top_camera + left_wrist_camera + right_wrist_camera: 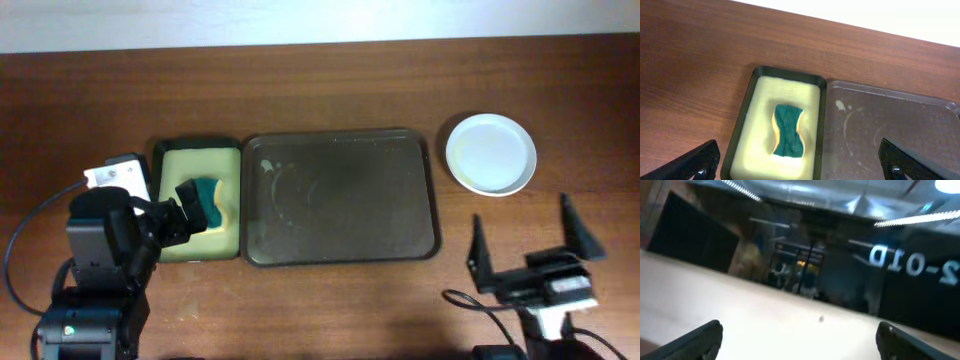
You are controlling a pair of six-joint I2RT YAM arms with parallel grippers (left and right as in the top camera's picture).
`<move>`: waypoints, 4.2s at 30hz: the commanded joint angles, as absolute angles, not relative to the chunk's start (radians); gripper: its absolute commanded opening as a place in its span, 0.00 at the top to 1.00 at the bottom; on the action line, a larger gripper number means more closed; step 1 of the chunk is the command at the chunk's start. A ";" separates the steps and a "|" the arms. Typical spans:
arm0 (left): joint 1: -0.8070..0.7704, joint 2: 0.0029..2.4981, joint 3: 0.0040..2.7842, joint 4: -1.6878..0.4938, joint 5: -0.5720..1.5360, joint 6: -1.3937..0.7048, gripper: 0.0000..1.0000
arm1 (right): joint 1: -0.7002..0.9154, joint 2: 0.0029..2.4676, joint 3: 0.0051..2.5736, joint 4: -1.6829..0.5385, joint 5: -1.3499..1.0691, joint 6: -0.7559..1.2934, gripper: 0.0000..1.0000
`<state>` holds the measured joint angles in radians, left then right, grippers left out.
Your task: Clean dirty plates on tray and stack at the side
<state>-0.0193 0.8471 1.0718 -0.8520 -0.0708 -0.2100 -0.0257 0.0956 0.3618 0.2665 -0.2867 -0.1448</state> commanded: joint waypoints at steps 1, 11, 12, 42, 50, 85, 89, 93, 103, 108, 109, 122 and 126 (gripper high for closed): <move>-0.017 0.842 1.074 -0.851 -0.078 -0.222 0.01 | -0.032 0.003 0.175 0.358 -0.311 -0.068 0.02; -0.017 0.842 1.074 -0.851 -0.078 -0.222 0.01 | 0.000 0.003 0.006 -0.057 -0.292 -0.091 0.02; -0.017 0.842 1.074 -0.851 -0.078 -0.222 0.01 | 0.000 0.003 0.006 -0.056 -0.292 -0.097 0.02; 0.059 0.006 0.396 -0.004 0.048 -0.223 0.01 | 0.000 0.004 0.006 -0.056 -0.292 -0.097 0.02; 0.059 0.006 0.009 0.074 0.033 -0.223 0.00 | 0.000 0.004 0.006 -0.056 -0.292 -0.097 0.02; 0.059 0.022 0.010 -0.082 0.033 -0.222 0.01 | 0.000 0.004 0.006 -0.056 -0.292 -0.097 0.02; 0.059 0.022 0.010 -0.082 0.033 -0.222 0.01 | 0.000 0.004 0.006 -0.056 -0.292 -0.097 0.02; 0.059 0.022 0.010 -0.082 0.033 -0.222 0.01 | 0.000 0.004 0.006 -0.056 -0.292 -0.096 0.02; 0.059 0.022 0.010 -0.082 0.033 -0.222 0.01 | 0.000 0.004 0.006 -0.056 -0.292 -0.097 0.02; 0.059 0.022 0.010 -0.082 0.033 -0.222 0.01 | 0.000 0.004 0.006 -0.056 -0.292 -0.096 0.02; 0.059 0.022 0.010 -0.082 0.033 -0.222 0.01 | 0.000 0.004 0.006 -0.056 -0.292 -0.097 0.02; 0.059 0.022 0.010 -0.082 0.033 -0.222 0.01 | 0.000 0.004 0.006 -0.056 -0.292 -0.097 0.02; 0.059 0.022 0.010 -0.082 0.033 -0.222 0.00 | 0.000 0.004 0.006 -0.056 -0.292 -0.097 0.02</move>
